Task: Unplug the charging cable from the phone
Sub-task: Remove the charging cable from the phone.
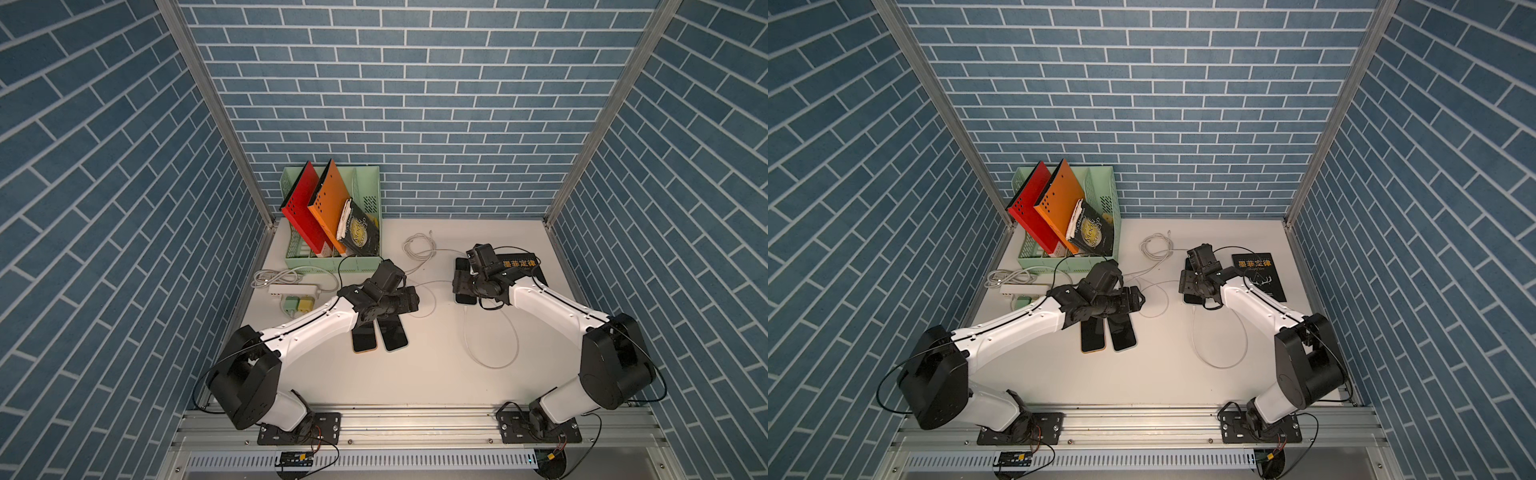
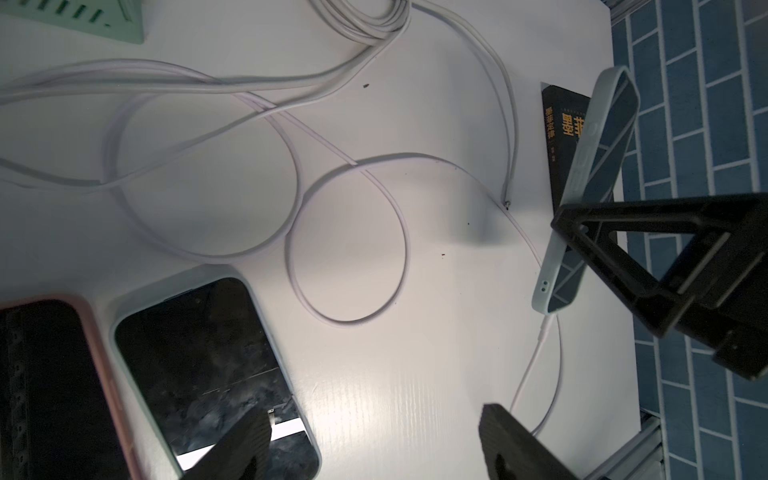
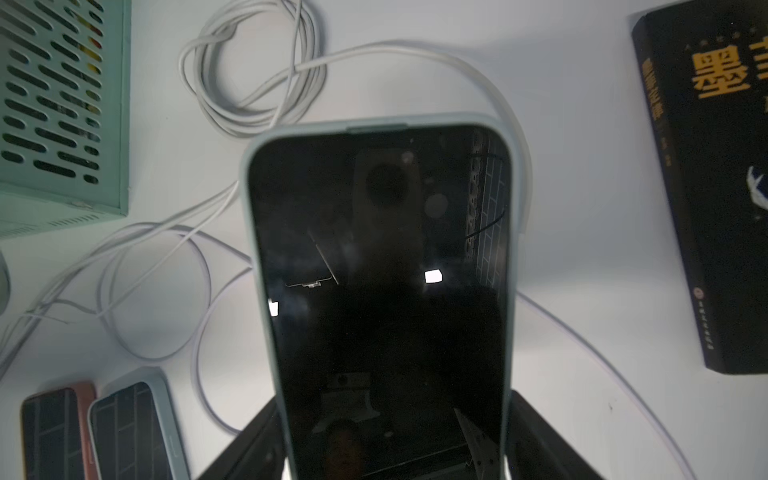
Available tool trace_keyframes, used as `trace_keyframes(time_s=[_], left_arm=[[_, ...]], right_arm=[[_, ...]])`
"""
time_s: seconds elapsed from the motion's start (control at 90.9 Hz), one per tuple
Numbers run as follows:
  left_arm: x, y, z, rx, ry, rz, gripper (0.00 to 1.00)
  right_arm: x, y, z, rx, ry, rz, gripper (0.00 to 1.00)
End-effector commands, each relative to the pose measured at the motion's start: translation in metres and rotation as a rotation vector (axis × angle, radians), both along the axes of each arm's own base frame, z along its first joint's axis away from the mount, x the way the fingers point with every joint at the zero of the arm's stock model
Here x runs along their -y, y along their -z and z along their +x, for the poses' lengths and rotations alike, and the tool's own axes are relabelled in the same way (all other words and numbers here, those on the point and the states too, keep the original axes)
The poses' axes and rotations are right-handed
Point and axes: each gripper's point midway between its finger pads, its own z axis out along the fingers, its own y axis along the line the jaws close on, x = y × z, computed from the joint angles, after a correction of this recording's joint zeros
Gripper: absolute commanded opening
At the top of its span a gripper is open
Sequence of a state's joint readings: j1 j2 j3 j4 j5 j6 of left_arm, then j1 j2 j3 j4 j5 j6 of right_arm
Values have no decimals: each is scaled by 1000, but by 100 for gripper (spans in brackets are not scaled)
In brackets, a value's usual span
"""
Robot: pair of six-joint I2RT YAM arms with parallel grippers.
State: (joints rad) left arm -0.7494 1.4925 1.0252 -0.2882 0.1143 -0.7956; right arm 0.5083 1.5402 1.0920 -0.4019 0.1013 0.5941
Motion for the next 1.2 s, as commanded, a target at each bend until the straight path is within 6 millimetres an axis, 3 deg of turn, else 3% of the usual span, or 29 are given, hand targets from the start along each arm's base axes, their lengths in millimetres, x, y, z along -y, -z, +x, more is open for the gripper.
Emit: trace_keyframes(time_s=[0.0, 0.308, 0.429, 0.66, 1.188], left_arm=[[29, -11, 2, 47, 58, -57, 81], [97, -12, -8, 109, 205, -141, 76], [114, -7, -9, 129, 242, -137, 75], [130, 9, -6, 120, 266, -120, 71], [156, 8, 1, 132, 306, -134, 58]], right_arm=[[2, -30, 22, 79, 76, 95, 6], [14, -46, 33, 107, 144, 238, 4], [16, -53, 35, 119, 166, 295, 4], [15, -60, 30, 124, 171, 350, 4], [18, -63, 19, 132, 184, 383, 2]])
